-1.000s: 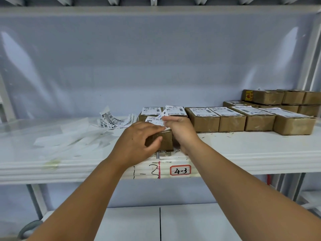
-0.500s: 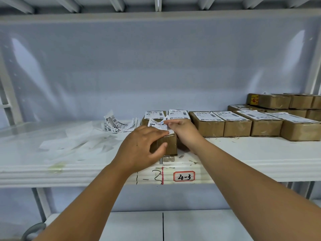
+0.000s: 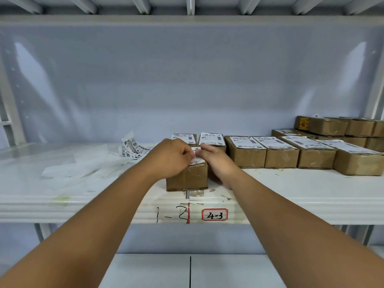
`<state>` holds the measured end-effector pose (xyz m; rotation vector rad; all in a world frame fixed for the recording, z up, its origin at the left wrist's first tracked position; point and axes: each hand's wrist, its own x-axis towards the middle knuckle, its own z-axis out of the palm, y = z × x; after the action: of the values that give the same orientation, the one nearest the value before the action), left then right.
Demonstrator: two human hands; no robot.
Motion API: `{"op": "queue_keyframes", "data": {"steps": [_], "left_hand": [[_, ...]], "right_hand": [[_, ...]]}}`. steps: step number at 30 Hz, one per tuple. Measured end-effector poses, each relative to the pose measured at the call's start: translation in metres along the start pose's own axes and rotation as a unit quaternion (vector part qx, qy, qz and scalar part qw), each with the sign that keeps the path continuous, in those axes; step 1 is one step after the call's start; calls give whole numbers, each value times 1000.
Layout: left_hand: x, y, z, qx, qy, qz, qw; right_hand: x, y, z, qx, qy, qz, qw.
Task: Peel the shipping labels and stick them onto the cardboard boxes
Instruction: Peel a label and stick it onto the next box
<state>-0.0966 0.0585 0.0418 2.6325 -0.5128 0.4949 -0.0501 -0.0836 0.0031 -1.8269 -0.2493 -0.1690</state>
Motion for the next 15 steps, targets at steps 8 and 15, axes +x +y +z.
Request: {"op": "queue_keyframes", "data": {"steps": [8, 15], "left_hand": [[20, 8, -2, 77, -179, -42, 980], [25, -5, -3, 29, -206, -80, 975]], "right_hand": [[-1, 1, -3, 34, -5, -10, 999], [3, 6, -1, 15, -12, -16, 1000]]}}
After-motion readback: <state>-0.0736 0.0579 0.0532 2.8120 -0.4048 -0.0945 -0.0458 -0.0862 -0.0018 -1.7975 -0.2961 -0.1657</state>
